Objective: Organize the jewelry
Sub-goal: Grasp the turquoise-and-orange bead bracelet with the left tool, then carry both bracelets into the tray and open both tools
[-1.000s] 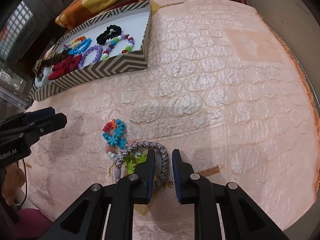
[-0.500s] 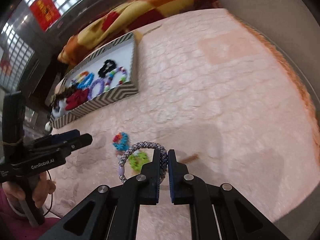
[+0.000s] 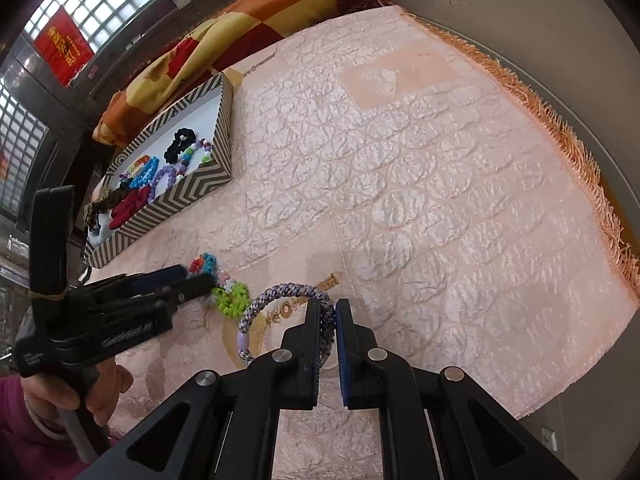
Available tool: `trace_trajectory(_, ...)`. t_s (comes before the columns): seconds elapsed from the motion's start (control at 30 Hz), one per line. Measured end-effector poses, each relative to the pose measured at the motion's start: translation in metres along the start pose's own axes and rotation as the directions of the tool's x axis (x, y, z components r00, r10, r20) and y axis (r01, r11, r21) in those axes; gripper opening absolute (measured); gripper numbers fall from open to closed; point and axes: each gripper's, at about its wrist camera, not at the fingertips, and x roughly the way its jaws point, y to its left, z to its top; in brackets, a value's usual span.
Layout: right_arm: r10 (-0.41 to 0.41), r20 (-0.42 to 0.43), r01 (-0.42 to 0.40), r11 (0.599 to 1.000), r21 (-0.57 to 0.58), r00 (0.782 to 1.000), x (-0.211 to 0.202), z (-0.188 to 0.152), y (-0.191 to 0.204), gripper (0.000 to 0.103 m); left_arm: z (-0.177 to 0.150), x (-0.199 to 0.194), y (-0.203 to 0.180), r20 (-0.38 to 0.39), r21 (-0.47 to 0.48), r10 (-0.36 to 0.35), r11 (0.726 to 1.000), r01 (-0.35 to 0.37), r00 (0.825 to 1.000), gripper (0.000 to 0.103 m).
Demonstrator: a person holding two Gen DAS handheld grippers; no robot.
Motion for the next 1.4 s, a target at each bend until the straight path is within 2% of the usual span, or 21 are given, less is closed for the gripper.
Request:
trace_trajectory(0.07, 0.006, 0.003, -0.006, 1.0, -0.005, 1.0, 0.0, 0.001, 0.001, 0.007, 0.002, 0.001, -0.003, 0.004, 0.026, 0.02, 0.999, -0.02, 1.0, 0.017)
trace_trajectory(0.13, 0.015, 0.007, -0.015, 1.0, -0.013, 1.0, -0.002, 0.004, 0.004, 0.007, 0.004, 0.0, -0.001, 0.0, 0.026, -0.007, 1.0, 0.007, 1.0, 0.01)
trace_trajectory(0.23, 0.032, 0.016, -0.031, 0.999, -0.035, 0.999, -0.004, 0.012, 0.012, 0.007, 0.006, -0.011, 0.005, 0.011, 0.028, -0.028, 0.999, 0.028, 1.0, 0.01)
trace_trajectory(0.47, 0.088, 0.042, -0.083, 0.989, -0.124, 0.995, -0.009, 0.038, 0.047, 0.007, 0.017, -0.067, 0.029, 0.102, 0.006, -0.066, 0.998, 0.066, 0.993, 0.01)
trace_trajectory(0.8, 0.144, 0.054, -0.125, 0.958, -0.26, 0.988, 0.0, 0.084, 0.111, 0.007, 0.032, -0.134, 0.082, 0.211, -0.07, 0.034, 0.997, -0.02, 0.977, 0.01)
trace_trajectory(1.03, 0.145, 0.058, -0.119, 0.938, -0.326, 0.988, 0.015, 0.118, 0.149, 0.007, 0.053, -0.152, 0.118, 0.258, -0.139, 0.115, 0.987, -0.081, 0.959, 0.01)
trace_trajectory(1.4, 0.093, 0.046, -0.071, 0.932, -0.355, 0.995, 0.063, 0.18, 0.172, 0.007, 0.094, -0.136, 0.15, 0.244, -0.208, 0.178, 0.97, -0.128, 0.953, 0.01)
